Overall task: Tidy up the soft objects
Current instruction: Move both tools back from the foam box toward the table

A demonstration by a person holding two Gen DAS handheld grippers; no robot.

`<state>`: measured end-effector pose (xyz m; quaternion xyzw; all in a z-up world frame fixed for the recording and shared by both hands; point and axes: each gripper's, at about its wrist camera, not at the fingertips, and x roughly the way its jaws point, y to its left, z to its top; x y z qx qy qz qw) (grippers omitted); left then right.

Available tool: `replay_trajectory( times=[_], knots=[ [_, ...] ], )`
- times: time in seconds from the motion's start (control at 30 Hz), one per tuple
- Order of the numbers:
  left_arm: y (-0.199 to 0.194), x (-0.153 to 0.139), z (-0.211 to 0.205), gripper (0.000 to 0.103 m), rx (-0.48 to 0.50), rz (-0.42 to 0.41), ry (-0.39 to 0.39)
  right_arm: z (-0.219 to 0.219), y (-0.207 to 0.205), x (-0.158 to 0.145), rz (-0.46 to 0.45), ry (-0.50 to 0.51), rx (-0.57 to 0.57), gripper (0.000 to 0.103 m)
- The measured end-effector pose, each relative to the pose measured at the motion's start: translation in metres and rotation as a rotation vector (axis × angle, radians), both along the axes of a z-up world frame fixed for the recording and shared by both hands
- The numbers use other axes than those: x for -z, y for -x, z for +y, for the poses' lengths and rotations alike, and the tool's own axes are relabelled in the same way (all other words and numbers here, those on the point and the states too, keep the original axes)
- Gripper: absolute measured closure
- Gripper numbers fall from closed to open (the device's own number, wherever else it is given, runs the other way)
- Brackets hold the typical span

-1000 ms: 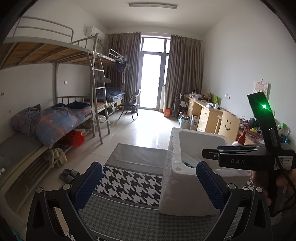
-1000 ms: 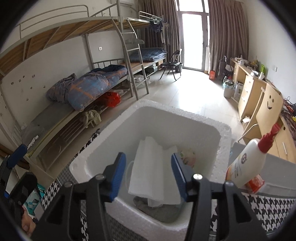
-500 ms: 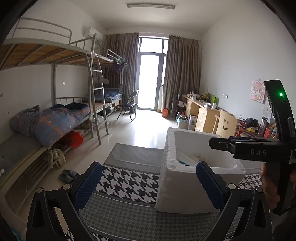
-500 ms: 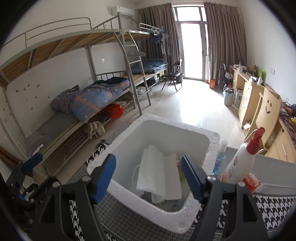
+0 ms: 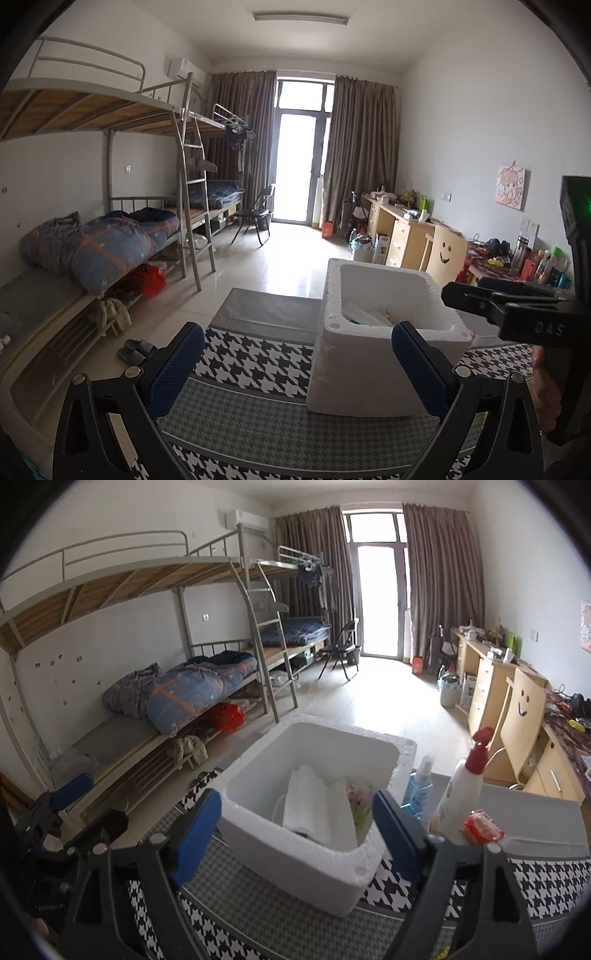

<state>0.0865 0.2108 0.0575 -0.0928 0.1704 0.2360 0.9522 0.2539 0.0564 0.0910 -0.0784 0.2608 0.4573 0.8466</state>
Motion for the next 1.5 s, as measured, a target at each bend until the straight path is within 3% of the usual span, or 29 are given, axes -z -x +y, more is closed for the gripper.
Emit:
replay_trajectory(
  times=[0.8,1.5],
  knots=[
    [0.038,-0.016,-0.033,0.001,0.059,-0.049,-0.06,-0.045,0.052,0.002,-0.06,-0.106,0.036,0.011],
    [0.063,-0.005,-0.05,0.001,0.094,-0.085,-0.079,-0.075,0.092,0.016,-0.135,-0.19,0.044,0.011]
  ],
)
